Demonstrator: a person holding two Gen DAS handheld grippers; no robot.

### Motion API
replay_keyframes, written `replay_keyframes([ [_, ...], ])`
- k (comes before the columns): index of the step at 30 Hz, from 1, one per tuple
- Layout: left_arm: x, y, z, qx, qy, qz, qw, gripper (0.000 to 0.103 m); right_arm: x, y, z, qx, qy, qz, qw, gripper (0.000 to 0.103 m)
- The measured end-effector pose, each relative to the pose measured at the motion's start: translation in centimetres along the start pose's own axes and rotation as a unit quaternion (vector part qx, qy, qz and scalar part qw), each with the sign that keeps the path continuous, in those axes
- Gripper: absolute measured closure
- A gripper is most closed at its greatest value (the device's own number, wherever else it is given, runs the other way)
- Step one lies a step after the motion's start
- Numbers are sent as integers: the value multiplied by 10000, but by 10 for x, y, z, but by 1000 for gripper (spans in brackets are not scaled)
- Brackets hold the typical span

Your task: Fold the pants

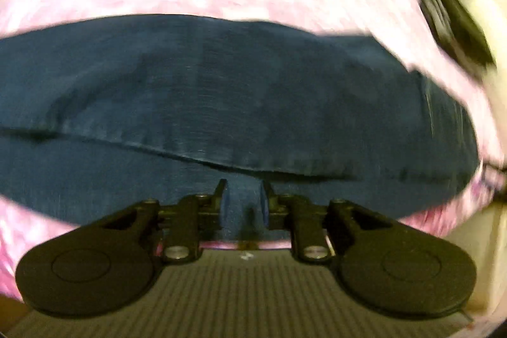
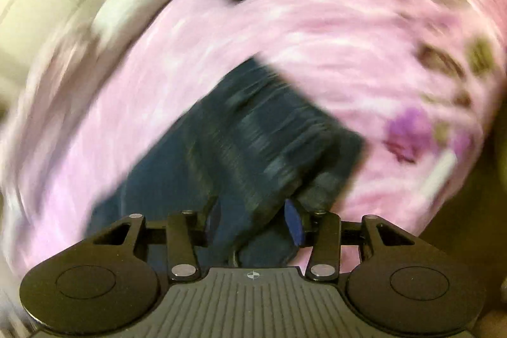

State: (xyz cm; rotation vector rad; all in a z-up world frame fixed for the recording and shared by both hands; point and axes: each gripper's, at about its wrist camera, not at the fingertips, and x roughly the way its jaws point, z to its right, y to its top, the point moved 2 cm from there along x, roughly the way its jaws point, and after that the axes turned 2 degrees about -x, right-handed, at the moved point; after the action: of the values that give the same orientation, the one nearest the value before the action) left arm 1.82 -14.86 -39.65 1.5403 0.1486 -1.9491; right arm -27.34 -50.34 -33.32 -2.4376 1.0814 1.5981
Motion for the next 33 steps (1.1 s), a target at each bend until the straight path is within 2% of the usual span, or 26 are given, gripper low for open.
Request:
replay_keyframes([
  [4, -10, -2, -19, -816, -36, 358, 9960, 83, 11, 11, 24, 584, 181, 265, 9978, 61],
  [7, -21, -11, -44, -1497, -74, 633, 9867, 79, 28, 12, 34, 851, 361, 238, 9954, 62],
  [8, -24, -14, -53, -1801, -80, 743, 9808, 78, 23, 15, 47, 978, 391, 304, 9940, 62],
  [10, -28, -19, -74, -2333, -40, 980, 9675, 77, 27, 15, 46, 952, 407, 318, 9941, 62],
  [13, -35, -21, -112, -3020, 102, 1441, 9423, 75, 28, 15, 44, 916, 412, 307, 9945, 62],
  [17, -39, -14, -167, -3903, 264, 2046, 8973, 74, 30, 19, 44, 930, 440, 224, 9944, 62],
  [19, -41, -10, -189, -4198, 335, 2264, 8783, 71, 29, 21, 45, 988, 435, 208, 9939, 62],
  [21, -38, -5, -207, -4380, 342, 2385, 8661, 67, 29, 23, 46, 1054, 439, 211, 9932, 62],
  [23, -30, 0, -221, -4548, 435, 2345, 8581, 67, 29, 25, 47, 1131, 436, 196, 9924, 62],
  [24, -27, 2, -226, -4579, 401, 2334, 8569, 69, 27, 26, 47, 1144, 426, 200, 9923, 68],
  [26, -25, 10, -230, -4459, 494, 2321, 8630, 81, 23, 31, 45, 1069, 279, 236, 9936, 82],
  [27, -26, 14, -228, -4328, 585, 2325, 8690, 103, 22, 34, 44, 988, 267, 156, 9946, 88],
  [28, -29, 18, -226, -4138, 735, 2330, 8770, 103, 18, 38, 40, 882, 275, 132, 9956, 90],
  [30, -46, 19, -220, -3808, 798, 2531, 8857, 103, 8, 49, 27, 502, 291, 166, 9982, 94],
  [33, -77, 22, -209, -3464, 707, 2876, 8901, 103, -12, 63, 21, 415, 749, 337, 9958, 95],
])
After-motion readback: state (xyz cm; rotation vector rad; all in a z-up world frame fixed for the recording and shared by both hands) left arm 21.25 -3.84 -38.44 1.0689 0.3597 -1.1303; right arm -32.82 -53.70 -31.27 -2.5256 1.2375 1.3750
